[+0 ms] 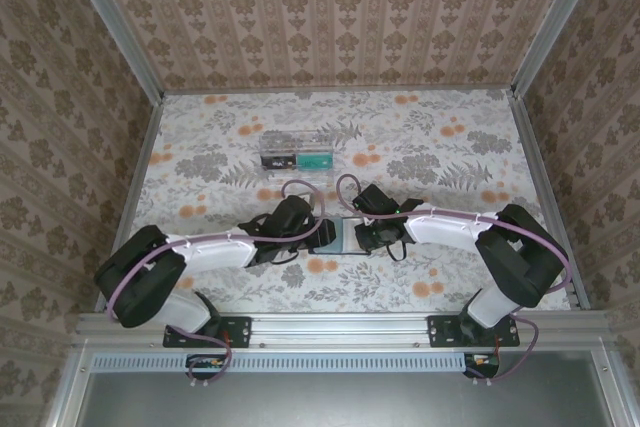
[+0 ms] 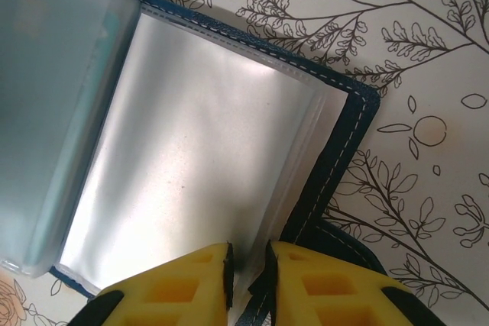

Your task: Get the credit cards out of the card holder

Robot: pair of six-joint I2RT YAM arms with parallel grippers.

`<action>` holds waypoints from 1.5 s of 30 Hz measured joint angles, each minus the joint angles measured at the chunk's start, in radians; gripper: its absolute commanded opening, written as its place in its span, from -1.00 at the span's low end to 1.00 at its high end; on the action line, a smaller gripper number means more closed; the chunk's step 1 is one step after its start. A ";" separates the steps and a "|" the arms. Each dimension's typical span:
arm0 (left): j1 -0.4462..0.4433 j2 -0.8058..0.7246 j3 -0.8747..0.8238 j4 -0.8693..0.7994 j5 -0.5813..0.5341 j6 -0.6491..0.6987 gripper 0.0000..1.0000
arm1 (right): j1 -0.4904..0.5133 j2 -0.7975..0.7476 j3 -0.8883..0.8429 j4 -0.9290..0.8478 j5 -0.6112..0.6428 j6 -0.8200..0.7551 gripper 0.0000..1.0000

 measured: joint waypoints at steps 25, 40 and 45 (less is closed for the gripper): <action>-0.029 0.055 0.002 0.060 0.006 0.002 0.21 | -0.003 0.002 0.000 0.003 -0.010 0.007 -0.53; -0.091 0.054 0.060 0.073 0.043 0.021 0.22 | -0.036 -0.005 -0.019 0.037 -0.045 0.034 -0.51; -0.104 0.081 0.080 0.117 0.074 0.025 0.18 | -0.086 -0.043 -0.069 0.085 -0.092 0.071 -0.51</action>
